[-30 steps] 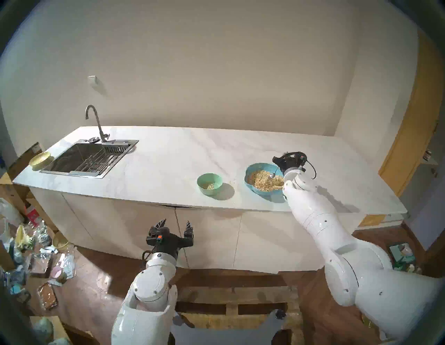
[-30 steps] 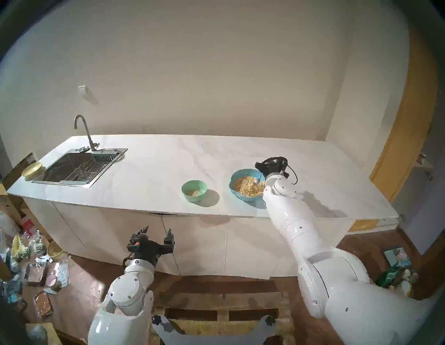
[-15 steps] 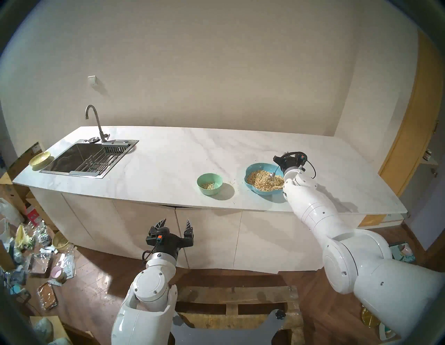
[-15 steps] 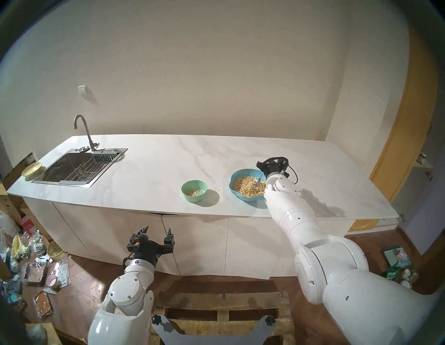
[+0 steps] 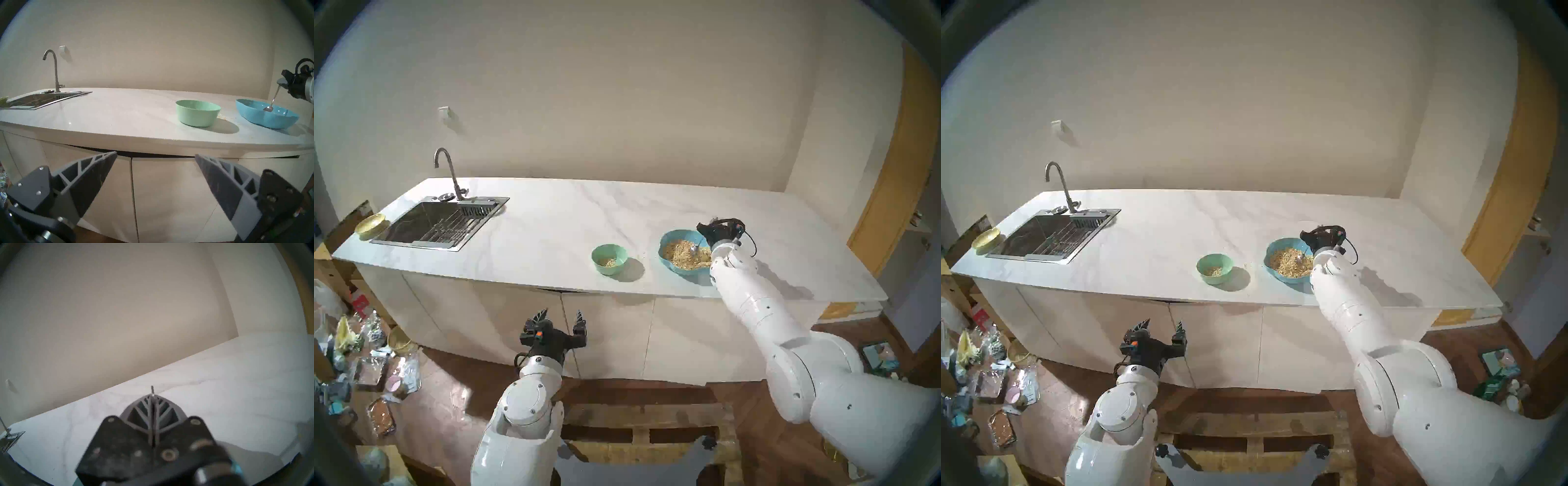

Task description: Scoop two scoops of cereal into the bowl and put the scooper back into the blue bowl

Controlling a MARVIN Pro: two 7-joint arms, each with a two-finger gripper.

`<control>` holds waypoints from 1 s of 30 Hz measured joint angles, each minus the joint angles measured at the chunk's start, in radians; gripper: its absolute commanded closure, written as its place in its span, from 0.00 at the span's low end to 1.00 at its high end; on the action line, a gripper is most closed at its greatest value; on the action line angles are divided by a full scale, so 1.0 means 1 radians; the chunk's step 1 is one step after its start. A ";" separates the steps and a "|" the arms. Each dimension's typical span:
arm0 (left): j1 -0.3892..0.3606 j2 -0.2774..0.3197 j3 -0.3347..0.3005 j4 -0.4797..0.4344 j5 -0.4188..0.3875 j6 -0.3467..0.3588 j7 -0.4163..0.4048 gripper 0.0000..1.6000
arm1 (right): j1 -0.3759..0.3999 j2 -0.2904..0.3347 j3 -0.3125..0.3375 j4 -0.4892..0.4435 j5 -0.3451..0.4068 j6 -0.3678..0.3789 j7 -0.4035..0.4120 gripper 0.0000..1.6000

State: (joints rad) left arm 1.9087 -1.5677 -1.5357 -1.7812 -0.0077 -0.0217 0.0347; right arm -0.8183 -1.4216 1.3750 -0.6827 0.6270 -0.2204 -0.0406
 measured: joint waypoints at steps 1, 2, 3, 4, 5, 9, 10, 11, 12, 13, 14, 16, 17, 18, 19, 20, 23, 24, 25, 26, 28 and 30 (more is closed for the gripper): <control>0.000 0.000 0.000 0.000 0.000 0.000 0.000 0.00 | -0.011 0.001 0.000 -0.017 0.000 0.000 -0.001 1.00; 0.000 0.000 0.000 0.000 0.000 0.000 0.000 0.00 | -0.025 0.001 0.000 -0.036 0.000 0.001 -0.004 1.00; 0.000 0.000 0.000 0.000 0.000 0.000 0.000 0.00 | -0.036 0.001 0.000 -0.048 0.000 0.002 -0.005 1.00; 0.000 0.000 0.000 0.000 0.000 0.000 0.000 0.00 | -0.049 0.001 0.001 -0.060 0.000 0.004 -0.007 1.00; 0.000 0.000 0.000 0.000 0.000 0.000 0.000 0.00 | -0.059 0.001 0.001 -0.068 0.000 0.006 -0.009 1.00; 0.000 0.000 0.000 0.000 0.000 0.000 0.000 0.00 | -0.076 0.000 0.003 -0.076 0.002 0.015 -0.017 1.00; 0.000 0.000 0.000 0.000 0.000 0.000 0.000 0.00 | -0.077 -0.001 0.004 -0.079 0.003 0.017 -0.018 1.00; 0.000 0.000 0.000 0.000 0.000 0.000 0.000 0.00 | -0.081 -0.002 0.008 -0.087 0.005 0.022 -0.021 1.00; 0.000 0.000 0.000 0.000 0.000 0.000 0.000 0.00 | -0.085 -0.004 0.011 -0.097 0.009 0.028 -0.026 1.00; 0.000 0.000 0.000 0.000 0.000 0.000 0.000 0.00 | -0.086 -0.005 0.012 -0.100 0.010 0.029 -0.027 1.00; 0.000 0.000 0.000 0.000 0.000 0.000 0.000 0.00 | -0.087 -0.005 0.012 -0.102 0.010 0.031 -0.028 1.00; 0.000 0.000 0.000 0.000 0.000 0.000 0.000 0.00 | -0.093 -0.009 0.018 -0.116 0.018 0.041 -0.036 1.00; 0.000 0.000 0.000 0.000 0.000 0.000 0.000 0.00 | -0.094 -0.009 0.019 -0.118 0.020 0.042 -0.038 1.00; 0.000 0.000 0.000 0.000 0.000 0.000 0.000 0.00 | -0.095 -0.010 0.021 -0.120 0.021 0.044 -0.040 1.00; 0.000 0.000 0.000 0.000 0.000 0.000 0.000 0.00 | -0.097 -0.012 0.023 -0.124 0.024 0.048 -0.043 1.00; 0.000 0.000 0.000 0.000 0.000 0.000 0.000 0.00 | -0.098 -0.013 0.023 -0.128 0.026 0.052 -0.046 1.00; 0.000 0.000 0.000 0.000 0.000 0.000 0.000 0.00 | -0.102 -0.016 0.025 -0.138 0.032 0.063 -0.056 1.00; 0.000 0.000 0.000 0.000 0.000 0.000 0.000 0.00 | -0.103 -0.017 0.025 -0.141 0.034 0.066 -0.059 1.00; 0.000 0.000 0.000 0.000 0.000 0.000 0.000 0.00 | -0.103 -0.018 0.025 -0.142 0.034 0.067 -0.060 1.00; 0.000 0.000 0.000 0.000 0.000 0.000 0.000 0.00 | -0.104 -0.018 0.025 -0.143 0.035 0.069 -0.062 1.00; 0.000 0.000 0.000 0.000 0.000 0.000 0.000 0.00 | -0.105 -0.019 0.025 -0.150 0.038 0.080 -0.068 1.00; 0.000 0.000 0.000 0.000 0.000 0.000 0.000 0.00 | -0.106 -0.021 0.025 -0.154 0.042 0.090 -0.075 1.00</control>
State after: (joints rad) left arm 1.9087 -1.5677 -1.5357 -1.7811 -0.0077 -0.0217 0.0347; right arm -0.9240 -1.4428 1.4003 -0.8370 0.6688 -0.1299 -0.1159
